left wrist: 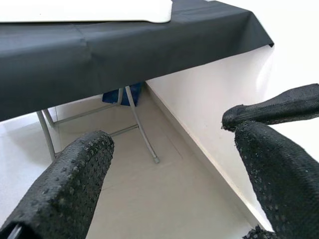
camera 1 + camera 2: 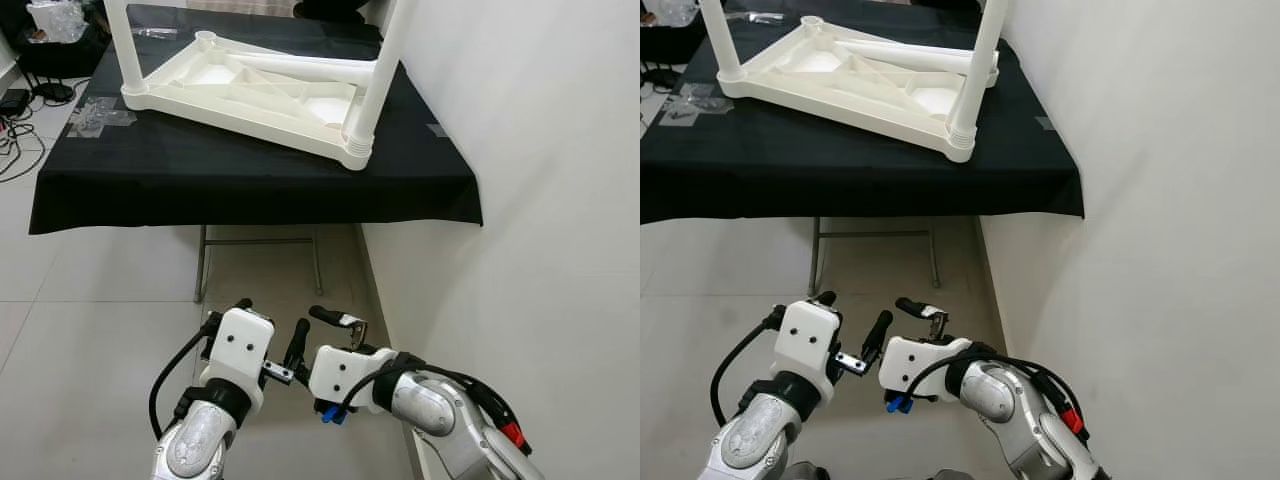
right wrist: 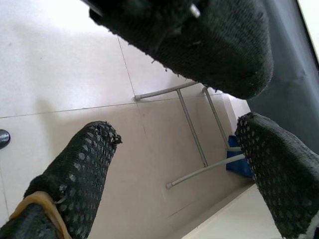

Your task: Building children table

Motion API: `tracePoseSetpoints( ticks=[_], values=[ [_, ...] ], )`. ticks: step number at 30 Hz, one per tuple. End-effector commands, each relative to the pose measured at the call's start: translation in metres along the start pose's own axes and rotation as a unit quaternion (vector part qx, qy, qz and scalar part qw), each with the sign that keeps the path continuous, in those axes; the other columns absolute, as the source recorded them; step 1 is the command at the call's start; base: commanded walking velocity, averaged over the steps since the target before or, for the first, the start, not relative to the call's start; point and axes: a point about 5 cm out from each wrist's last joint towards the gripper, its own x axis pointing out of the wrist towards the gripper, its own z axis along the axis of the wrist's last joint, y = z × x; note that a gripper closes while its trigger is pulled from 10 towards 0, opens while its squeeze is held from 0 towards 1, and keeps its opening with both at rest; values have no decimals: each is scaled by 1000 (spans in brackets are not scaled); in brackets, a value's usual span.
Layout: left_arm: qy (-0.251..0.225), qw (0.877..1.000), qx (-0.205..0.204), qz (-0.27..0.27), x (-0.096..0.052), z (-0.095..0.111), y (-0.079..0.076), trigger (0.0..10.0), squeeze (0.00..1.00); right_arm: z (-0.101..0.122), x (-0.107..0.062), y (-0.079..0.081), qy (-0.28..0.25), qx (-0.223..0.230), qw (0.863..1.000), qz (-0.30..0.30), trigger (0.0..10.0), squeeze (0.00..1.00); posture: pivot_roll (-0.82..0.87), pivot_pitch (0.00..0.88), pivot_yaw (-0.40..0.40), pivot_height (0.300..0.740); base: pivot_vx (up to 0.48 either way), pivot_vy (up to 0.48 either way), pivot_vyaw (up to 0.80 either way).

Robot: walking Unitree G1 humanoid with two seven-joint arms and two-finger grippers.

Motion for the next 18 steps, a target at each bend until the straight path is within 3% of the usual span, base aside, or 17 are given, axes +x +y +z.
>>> tracePoseSetpoints(
  ticks=[1,18],
  values=[
    [4,1000,1,-6,0,-2,-3,10000,0,-2,-2,1,0,1,1000,3,10000,0,-66,129,-152,740,0,0,0],
    [5,1000,4,-5,-1,-3,-1,10000,0,0,0,2,-1,2,1000,4,10000,0,-66,132,-139,740,0,0,0]
  ],
)
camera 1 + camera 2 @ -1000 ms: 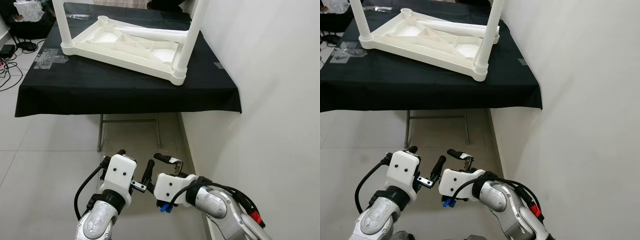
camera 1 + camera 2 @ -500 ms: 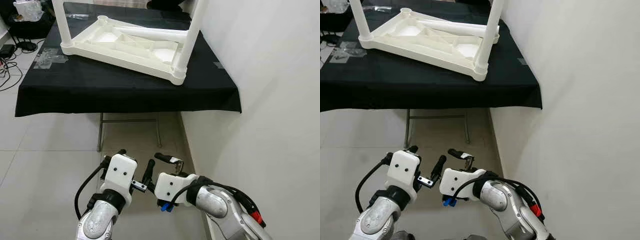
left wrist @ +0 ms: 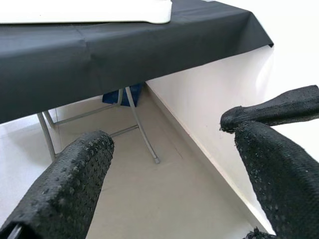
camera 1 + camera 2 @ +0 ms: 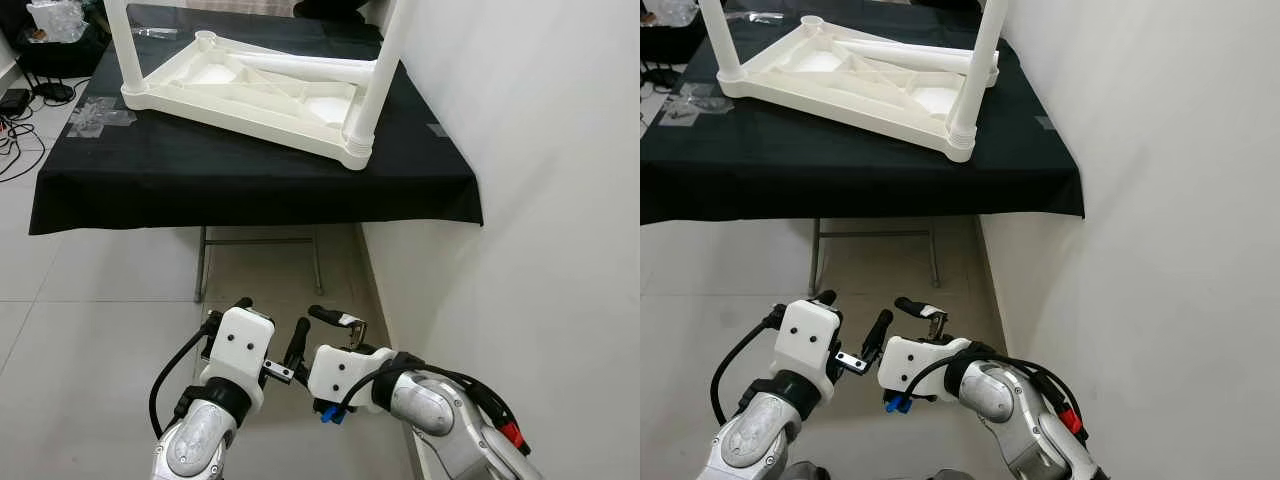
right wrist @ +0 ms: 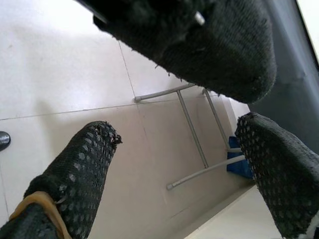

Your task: Building children table

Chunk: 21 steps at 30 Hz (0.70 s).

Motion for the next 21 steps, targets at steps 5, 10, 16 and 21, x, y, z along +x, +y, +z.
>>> tracePoseSetpoints(
  ticks=[5,10,16,21],
  values=[
    [6,1000,2,-9,0,-3,-3,10000,0,-1,-1,1,2,1,1000,4,10000,0,-48,130,-149,740,0,0,0],
    [5,1000,2,-8,0,-3,-2,10000,0,-1,-1,1,2,1,1000,4,10000,0,-59,135,-142,740,0,0,0],
    [4,1000,4,-8,1,-3,-2,10000,0,-1,0,1,2,2,1000,4,10000,0,-57,128,-142,740,0,0,0],
    [5,1000,5,-6,1,-3,-3,10000,0,-3,-1,1,2,2,1000,4,10000,0,-52,130,-143,740,0,0,0]
  ],
)
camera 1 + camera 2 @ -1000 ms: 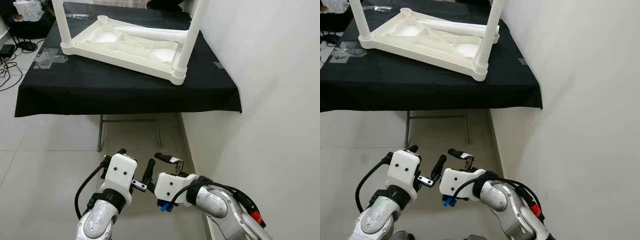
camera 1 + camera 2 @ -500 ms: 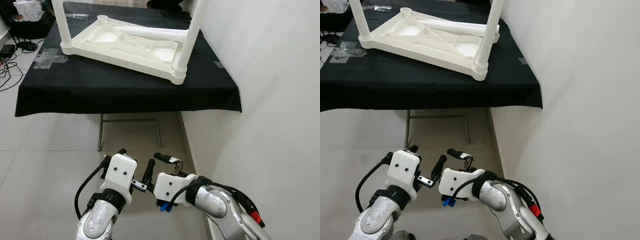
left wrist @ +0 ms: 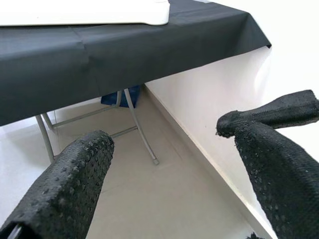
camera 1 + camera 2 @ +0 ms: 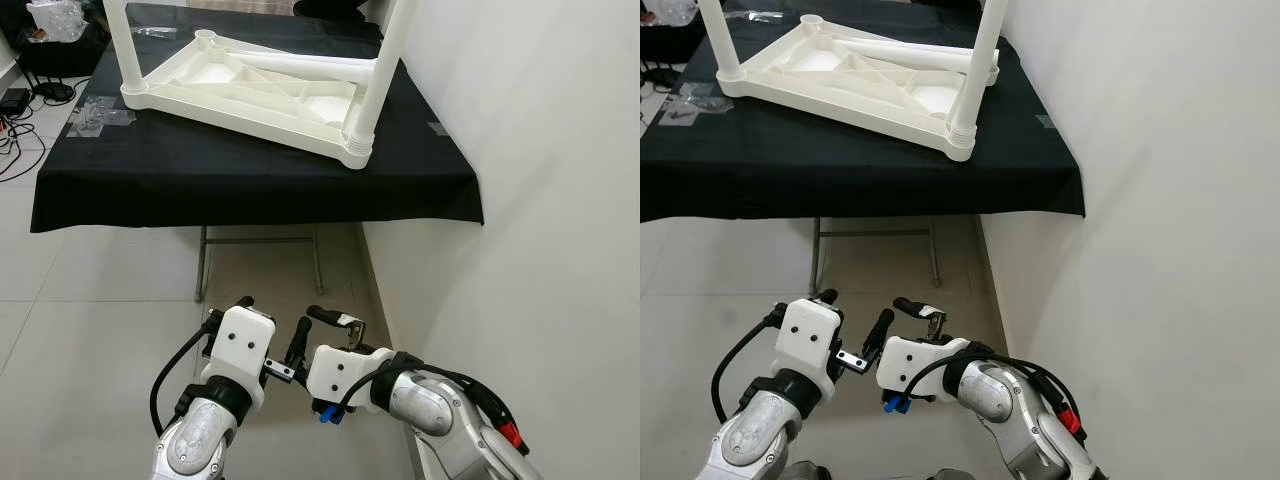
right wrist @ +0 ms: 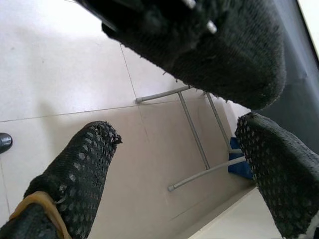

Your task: Building children table

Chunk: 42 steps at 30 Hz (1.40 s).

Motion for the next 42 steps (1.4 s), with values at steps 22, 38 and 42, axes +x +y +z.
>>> tracePoseSetpoints(
  ticks=[22,38,42],
  values=[
    [8,1000,5,8,0,-6,2,10000,0,-5,-1,-1,27,-42,998,-33,10000,0,-55,115,-125,740,0,0,0],
    [-4,1000,8,28,0,-1,8,10000,0,-15,-6,-58,91,19,966,-241,10000,0,-46,116,-122,740,0,0,0],
    [-5,999,9,33,0,-1,9,10000,0,-17,-2,-62,82,157,950,-257,10000,0,-47,118,-118,740,0,0,0]
  ],
)
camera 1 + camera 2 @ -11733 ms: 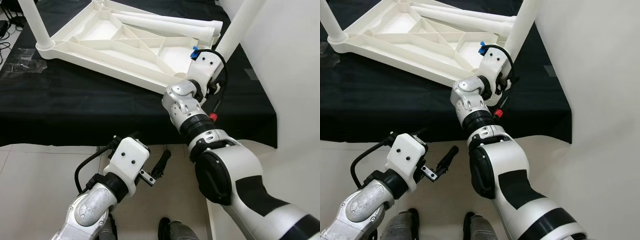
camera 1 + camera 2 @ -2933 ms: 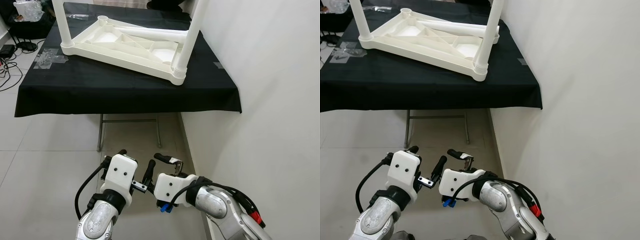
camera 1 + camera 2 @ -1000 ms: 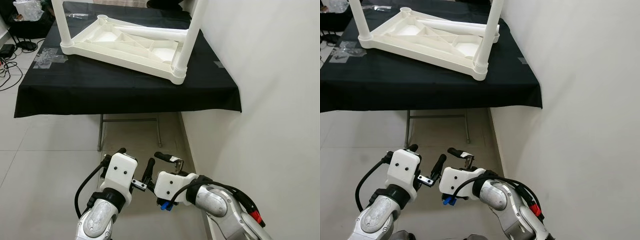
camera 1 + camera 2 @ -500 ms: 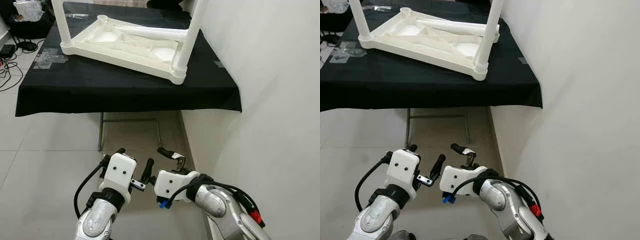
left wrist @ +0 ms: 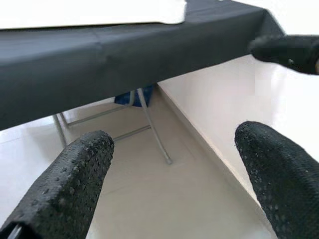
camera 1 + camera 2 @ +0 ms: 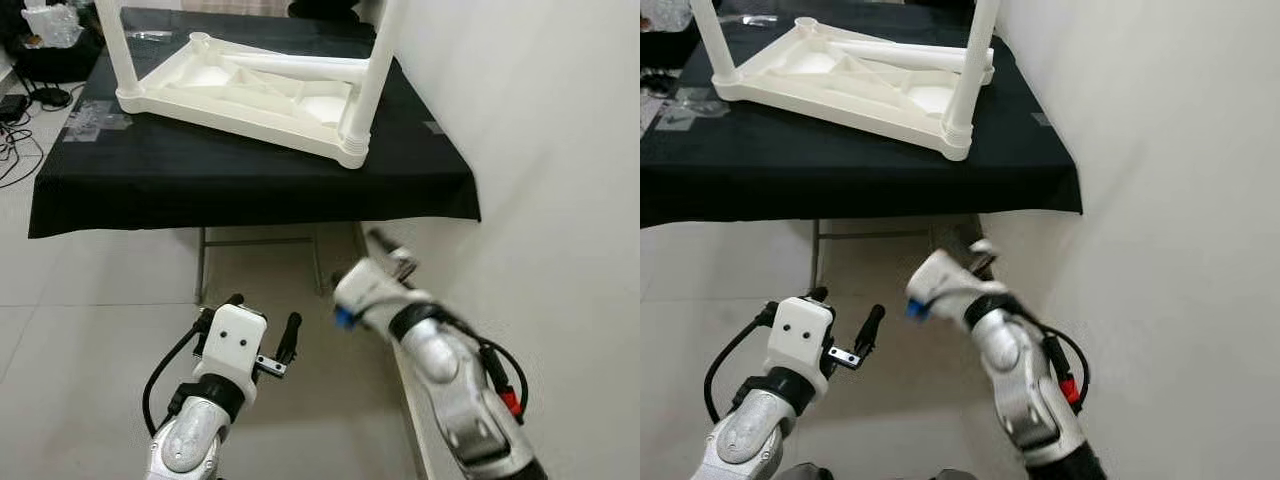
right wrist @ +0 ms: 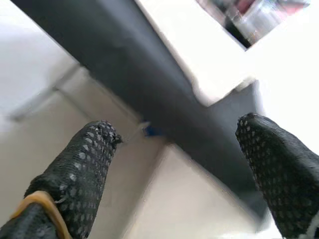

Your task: Building children table

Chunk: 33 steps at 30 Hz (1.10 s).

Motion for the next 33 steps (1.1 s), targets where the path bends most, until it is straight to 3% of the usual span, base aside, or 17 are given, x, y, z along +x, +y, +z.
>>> tracePoseSetpoints(
  ticks=[1,3,5,6,8,9,12,16,21,25,33],
  values=[
    [-5,1000,-2,1,-1,1,-1,10000,0,-10,-1,5,30,27,999,21,10000,0,-47,118,-118,740,0,0,0],
    [-5,1000,-2,2,-1,2,-1,10000,0,-9,-1,8,27,40,998,43,10000,0,-44,119,-120,740,0,0,0],
    [-7,1000,-6,2,0,3,-1,10000,0,-2,-4,10,-7,167,984,68,10000,0,-43,121,-110,740,0,0,0],
    [-7,1000,-6,2,0,3,-1,10000,0,-2,-4,10,-7,167,984,68,10000,0,-43,121,-110,740,0,0,0],
    [-8,1000,-4,0,1,4,-2,10000,0,-1,-5,10,-19,231,970,68,10000,0,-38,121,-106,740,0,0,0],
    [-9,1000,-3,0,1,4,-2,10000,0,-1,-4,8,-19,241,969,59,10000,0,-38,121,-106,740,0,0,0],
    [-12,1000,3,2,3,6,-1,10000,0,2,-3,4,-33,220,975,31,10000,0,-30,120,-106,740,0,0,0],
    [-15,1000,3,8,3,8,0,10000,0,8,-3,6,-56,281,958,32,10000,0,-19,119,-100,740,0,0,0],
    [-16,1000,5,5,4,10,1,10000,0,4,-4,9,-42,276,960,6,10000,0,-18,119,-90,740,0,0,0],
    [-17,1000,6,5,5,10,0,10000,0,0,-9,21,-31,304,951,40,10000,0,-14,117,-85,740,0,0,0],
    [-15,1000,10,7,4,11,0,10000,0,-1,-16,20,-46,301,952,40,10000,0,-9,114,-83,740,0,0,-200]
  ],
)
